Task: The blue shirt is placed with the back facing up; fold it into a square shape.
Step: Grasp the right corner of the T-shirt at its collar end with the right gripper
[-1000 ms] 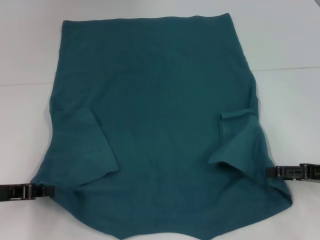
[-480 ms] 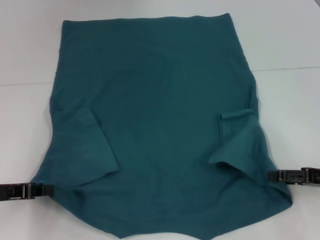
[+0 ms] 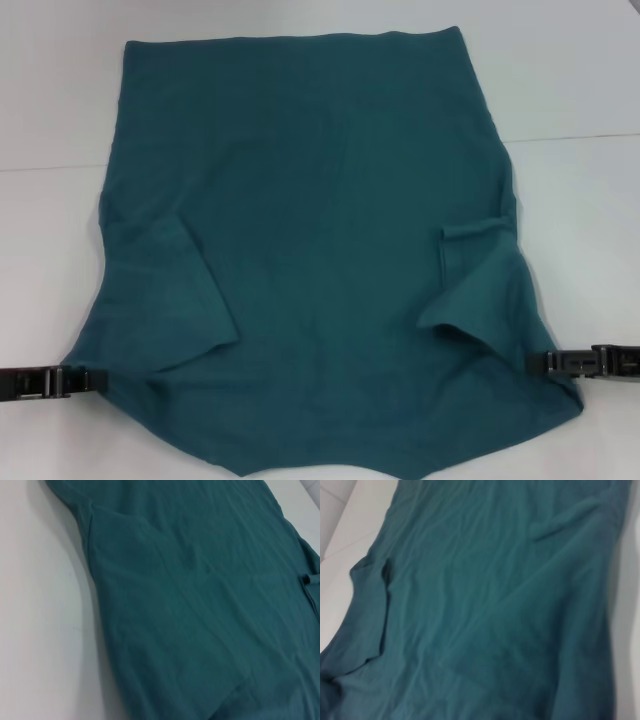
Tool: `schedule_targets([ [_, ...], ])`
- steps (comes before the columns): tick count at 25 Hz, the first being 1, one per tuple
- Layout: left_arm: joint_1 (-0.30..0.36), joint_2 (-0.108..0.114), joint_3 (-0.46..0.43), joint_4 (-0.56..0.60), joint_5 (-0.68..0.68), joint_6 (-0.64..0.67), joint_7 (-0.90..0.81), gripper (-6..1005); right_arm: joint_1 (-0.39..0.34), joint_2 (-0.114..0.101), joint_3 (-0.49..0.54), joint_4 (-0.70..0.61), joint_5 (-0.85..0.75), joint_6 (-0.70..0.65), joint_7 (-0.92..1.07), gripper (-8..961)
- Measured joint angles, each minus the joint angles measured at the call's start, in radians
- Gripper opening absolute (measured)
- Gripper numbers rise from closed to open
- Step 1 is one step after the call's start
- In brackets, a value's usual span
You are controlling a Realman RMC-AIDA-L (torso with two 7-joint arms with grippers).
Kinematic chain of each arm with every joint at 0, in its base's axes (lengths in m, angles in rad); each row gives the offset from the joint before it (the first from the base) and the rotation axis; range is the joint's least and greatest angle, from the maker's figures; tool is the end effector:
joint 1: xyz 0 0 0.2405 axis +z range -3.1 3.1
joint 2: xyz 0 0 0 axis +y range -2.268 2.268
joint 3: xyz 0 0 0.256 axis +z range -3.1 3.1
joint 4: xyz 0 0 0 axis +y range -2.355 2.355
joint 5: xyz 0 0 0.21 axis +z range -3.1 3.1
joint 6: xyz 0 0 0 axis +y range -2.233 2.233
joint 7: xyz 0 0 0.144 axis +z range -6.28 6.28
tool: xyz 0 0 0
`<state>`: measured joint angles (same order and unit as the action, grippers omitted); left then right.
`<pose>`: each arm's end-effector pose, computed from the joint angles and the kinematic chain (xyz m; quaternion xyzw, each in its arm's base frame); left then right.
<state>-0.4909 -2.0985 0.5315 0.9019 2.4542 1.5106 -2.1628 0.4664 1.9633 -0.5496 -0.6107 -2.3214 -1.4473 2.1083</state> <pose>-0.3220 0.3202 0.0359 -0.8028 -0.5626 -0.1015 0.1693 0.3555 0.3084 0.0394 -0.7701 0.6052 0.1369 0.1482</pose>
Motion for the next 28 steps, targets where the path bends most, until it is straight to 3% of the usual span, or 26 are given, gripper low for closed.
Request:
schedule_targets([
  [15,-0.001,0.0,0.0,-0.008,0.0,-0.002,0.003,2,0.02,0.018,0.002,-0.012,0.009,-0.122,-0.036,877],
  [23,-0.002,0.0,-0.002,-0.011,0.0,-0.003,0.006,2,0.016,0.018,0.01,-0.012,0.015,-0.153,-0.041,877],
  [28,-0.004,-0.001,-0.002,-0.011,0.0,-0.003,0.008,2,0.011,0.006,0.005,-0.011,0.005,-0.151,-0.021,877],
])
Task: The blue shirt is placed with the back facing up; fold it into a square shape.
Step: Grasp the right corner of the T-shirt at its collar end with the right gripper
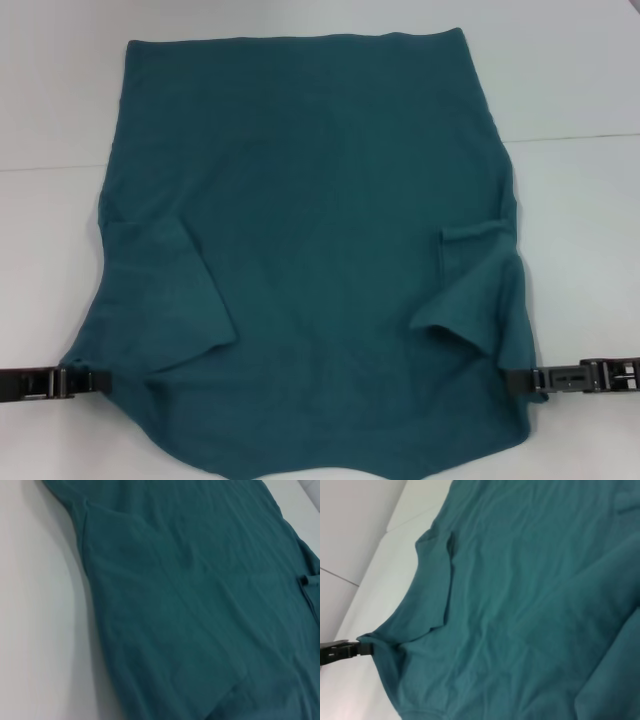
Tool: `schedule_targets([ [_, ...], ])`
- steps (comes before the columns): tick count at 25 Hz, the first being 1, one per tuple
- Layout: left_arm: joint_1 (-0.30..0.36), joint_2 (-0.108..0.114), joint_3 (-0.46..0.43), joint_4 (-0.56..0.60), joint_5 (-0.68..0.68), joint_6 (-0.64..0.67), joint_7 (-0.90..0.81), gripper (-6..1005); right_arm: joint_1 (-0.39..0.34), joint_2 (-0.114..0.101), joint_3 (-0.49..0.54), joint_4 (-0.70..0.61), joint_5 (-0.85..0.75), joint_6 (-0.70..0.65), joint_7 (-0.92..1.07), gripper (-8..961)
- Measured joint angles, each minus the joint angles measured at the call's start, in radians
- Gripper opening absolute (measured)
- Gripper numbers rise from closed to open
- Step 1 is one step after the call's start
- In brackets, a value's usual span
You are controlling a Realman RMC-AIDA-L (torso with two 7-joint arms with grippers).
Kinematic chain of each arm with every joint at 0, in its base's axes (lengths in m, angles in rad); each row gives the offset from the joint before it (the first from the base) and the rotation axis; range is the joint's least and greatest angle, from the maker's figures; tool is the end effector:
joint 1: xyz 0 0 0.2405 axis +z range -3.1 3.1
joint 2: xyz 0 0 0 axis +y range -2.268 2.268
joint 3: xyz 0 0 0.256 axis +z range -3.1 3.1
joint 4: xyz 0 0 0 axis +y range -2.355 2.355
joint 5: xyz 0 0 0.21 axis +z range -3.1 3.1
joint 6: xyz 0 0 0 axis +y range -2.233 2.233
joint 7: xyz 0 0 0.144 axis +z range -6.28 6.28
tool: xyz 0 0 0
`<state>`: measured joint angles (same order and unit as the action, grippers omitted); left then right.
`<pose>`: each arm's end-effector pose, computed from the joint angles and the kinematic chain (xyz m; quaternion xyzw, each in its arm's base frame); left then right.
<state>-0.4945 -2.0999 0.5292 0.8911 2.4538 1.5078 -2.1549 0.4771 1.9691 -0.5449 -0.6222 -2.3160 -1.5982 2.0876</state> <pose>-0.3214 0.3205 0.0334 -0.8042 -0.5613 -0.1028 0.1664 0.3352 0.2989 0.0358 -0.7927 0.5855 0.1505 0.0786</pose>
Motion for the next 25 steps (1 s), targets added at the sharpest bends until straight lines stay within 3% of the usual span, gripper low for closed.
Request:
schedule_targets([
  [6,-0.003,-0.001,0.0,0.0,-0.002,-0.001,0.003,2,0.018,-0.017,-0.001,-0.003,-0.058,-0.003,0.043,871],
  [25,-0.005,-0.003,0.0,-0.011,-0.015,-0.012,0.004,3,0.036,-0.01,-0.04,-0.003,-0.109,-0.004,0.084,852],
])
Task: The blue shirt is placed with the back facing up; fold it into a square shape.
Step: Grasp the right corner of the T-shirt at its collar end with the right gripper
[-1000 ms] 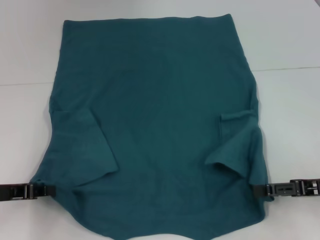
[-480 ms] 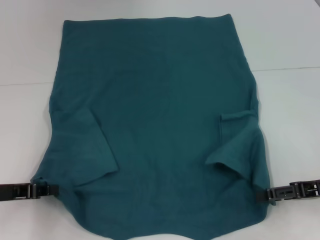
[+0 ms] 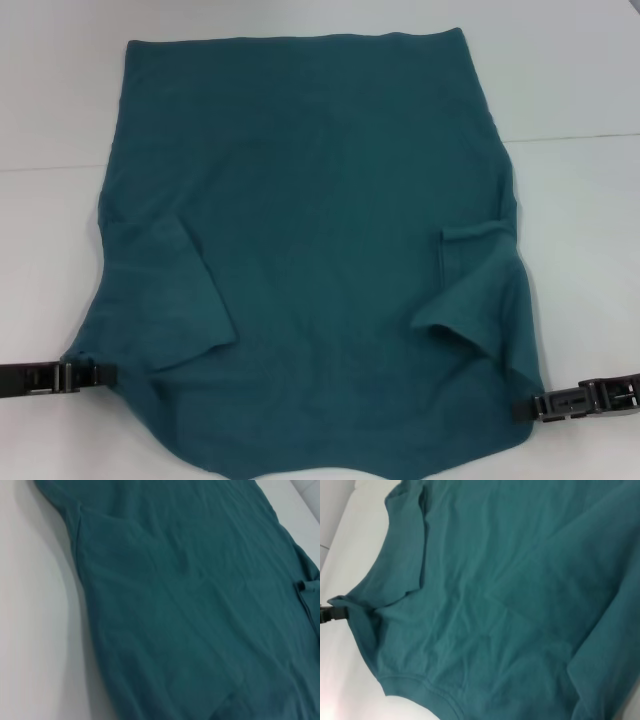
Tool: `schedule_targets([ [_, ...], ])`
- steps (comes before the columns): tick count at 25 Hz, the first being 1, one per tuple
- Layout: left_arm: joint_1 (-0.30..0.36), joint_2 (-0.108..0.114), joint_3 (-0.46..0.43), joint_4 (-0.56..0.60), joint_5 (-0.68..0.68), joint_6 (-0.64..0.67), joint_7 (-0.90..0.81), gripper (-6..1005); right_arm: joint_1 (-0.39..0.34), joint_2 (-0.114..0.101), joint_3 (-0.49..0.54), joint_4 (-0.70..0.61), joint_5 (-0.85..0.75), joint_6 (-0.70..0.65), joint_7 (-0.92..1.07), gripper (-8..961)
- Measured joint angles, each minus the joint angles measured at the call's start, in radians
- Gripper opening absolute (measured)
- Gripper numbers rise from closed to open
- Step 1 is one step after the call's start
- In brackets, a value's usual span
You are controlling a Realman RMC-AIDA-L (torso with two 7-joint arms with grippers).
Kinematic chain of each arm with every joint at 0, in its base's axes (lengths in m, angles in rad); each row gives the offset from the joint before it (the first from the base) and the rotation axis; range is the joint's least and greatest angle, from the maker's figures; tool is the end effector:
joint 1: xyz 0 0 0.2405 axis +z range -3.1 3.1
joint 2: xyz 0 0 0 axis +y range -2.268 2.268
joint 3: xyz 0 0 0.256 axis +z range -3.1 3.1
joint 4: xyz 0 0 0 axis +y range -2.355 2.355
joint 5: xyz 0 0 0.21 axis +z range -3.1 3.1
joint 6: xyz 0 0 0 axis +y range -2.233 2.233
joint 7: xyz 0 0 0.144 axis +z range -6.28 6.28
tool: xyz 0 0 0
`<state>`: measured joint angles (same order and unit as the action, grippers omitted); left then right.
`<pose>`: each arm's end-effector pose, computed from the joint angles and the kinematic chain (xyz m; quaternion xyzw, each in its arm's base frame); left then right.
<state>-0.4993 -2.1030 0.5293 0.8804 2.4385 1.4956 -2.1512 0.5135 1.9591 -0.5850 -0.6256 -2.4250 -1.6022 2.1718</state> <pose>-0.3190 0.3231 0.0307 -0.8039 -0.5599 -0.1114 0.1666 0.3361 0.3005 0.0331 -0.7888 0.6059 0.0828 0.0620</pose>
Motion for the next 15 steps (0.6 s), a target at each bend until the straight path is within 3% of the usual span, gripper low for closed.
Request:
schedule_targets([
  [8,-0.001,0.002,-0.001,0.0,-0.004,0.0,0.002,3,-0.006,0.01,0.01,0.004,0.001,0.013,0.001,853],
  [15,-0.001,0.001,-0.002,0.0,-0.004,0.0,0.003,3,-0.022,0.01,0.087,0.008,0.023,-0.001,-0.028,853],
])
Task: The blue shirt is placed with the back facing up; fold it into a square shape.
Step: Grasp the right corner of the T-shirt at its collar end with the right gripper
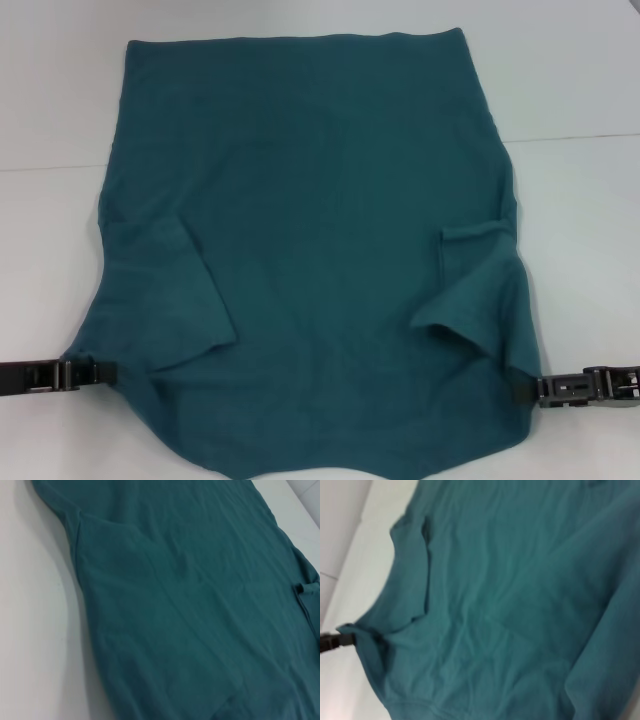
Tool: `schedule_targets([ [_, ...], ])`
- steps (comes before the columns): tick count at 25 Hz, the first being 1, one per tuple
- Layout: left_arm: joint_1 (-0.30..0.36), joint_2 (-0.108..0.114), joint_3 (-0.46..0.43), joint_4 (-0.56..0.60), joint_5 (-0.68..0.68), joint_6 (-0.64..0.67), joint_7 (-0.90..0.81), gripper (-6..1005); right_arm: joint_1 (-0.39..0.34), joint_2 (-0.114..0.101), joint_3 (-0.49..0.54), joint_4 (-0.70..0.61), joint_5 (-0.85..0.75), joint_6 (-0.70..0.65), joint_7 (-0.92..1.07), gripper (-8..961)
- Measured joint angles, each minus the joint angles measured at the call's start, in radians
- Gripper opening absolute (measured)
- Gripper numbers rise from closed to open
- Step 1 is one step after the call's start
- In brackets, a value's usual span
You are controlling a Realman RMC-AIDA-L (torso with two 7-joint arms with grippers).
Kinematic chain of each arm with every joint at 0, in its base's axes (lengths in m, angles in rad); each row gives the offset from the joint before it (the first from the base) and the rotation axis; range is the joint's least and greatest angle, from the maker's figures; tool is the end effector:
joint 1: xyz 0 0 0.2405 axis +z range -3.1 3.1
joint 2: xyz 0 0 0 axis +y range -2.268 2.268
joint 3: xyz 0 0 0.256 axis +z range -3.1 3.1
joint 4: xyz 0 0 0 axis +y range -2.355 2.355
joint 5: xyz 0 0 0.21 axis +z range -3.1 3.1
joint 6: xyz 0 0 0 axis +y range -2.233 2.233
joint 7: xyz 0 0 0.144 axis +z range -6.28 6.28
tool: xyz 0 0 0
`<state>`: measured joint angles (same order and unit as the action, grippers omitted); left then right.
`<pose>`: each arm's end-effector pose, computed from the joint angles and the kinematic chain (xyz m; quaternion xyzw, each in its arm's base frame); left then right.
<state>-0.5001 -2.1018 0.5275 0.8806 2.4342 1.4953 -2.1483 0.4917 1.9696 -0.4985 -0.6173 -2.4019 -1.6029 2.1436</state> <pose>-0.3186 0.3238 0.0317 -0.8045 -0.5583 -0.1137 0.1679 0.3403 0.2964 0.0355 -0.7742 0.6148 0.1303 0.0745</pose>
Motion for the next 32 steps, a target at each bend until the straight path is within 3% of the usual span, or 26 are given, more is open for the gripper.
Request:
schedule_targets([
  [7,0.0,-0.002,0.0,0.0,0.0,-0.008,0.001,3,-0.006,-0.004,0.051,0.044,0.01,-0.004,-0.031,854],
  [14,0.001,-0.001,0.0,-0.003,0.0,-0.011,0.005,3,-0.018,0.008,0.147,0.051,0.026,-0.017,-0.071,849],
  [20,0.003,-0.001,0.0,-0.003,0.0,-0.011,0.006,3,-0.027,0.01,0.142,0.076,0.045,-0.018,-0.085,845],
  [32,-0.001,-0.002,0.002,-0.003,-0.006,-0.01,0.012,2,-0.026,-0.008,0.127,0.061,-0.033,-0.001,-0.045,837],
])
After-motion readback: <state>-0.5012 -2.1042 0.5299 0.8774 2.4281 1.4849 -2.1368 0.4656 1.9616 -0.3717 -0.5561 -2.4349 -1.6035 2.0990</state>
